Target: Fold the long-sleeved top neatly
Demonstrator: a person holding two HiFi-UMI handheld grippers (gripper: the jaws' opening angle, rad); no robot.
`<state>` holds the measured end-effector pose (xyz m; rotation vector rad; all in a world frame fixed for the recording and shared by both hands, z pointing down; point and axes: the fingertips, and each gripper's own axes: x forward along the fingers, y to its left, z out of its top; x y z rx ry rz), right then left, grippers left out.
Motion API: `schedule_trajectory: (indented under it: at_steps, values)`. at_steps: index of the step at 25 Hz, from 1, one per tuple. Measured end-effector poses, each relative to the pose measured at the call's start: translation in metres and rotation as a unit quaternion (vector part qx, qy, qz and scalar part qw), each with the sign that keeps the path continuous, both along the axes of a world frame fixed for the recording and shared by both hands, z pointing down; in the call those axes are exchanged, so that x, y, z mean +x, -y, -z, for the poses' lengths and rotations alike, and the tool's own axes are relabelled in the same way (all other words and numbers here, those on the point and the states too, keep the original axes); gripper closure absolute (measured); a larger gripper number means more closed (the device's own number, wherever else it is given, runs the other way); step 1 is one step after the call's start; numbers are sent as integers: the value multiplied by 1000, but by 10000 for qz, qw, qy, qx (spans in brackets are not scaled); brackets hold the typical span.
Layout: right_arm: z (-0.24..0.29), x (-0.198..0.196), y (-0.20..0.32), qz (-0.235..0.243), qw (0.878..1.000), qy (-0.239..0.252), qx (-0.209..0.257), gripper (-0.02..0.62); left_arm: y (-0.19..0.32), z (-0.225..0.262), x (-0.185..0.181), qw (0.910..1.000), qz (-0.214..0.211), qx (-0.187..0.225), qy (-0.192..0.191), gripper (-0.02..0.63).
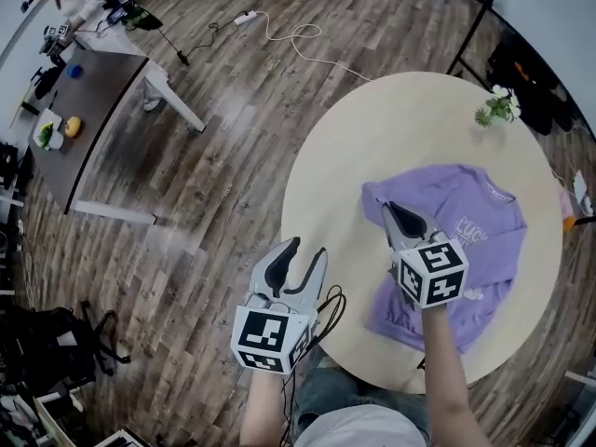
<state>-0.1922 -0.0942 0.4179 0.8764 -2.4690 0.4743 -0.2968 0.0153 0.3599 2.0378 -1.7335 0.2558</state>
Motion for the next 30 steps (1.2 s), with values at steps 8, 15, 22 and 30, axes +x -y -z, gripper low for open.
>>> schedule_trajectory:
  at_steps: [8, 15, 22, 30]
  values:
    - [49, 92, 15, -1365, 9883, 597, 316, 551, 31, 8, 63, 9961, -873, 148, -5, 432]
    - [82, 184, 9, -2593, 9596, 894, 625, 551, 53, 16, 125, 9851, -1705, 218, 43, 432]
    - [92, 271, -22, -3683, 9208, 1056, 734, 551, 58, 14, 190, 9687, -2477, 179, 60, 432]
    - [49, 325, -65, -4436, 8858, 1347, 201, 549, 45, 0, 248, 9520, -3059, 13, 114, 432]
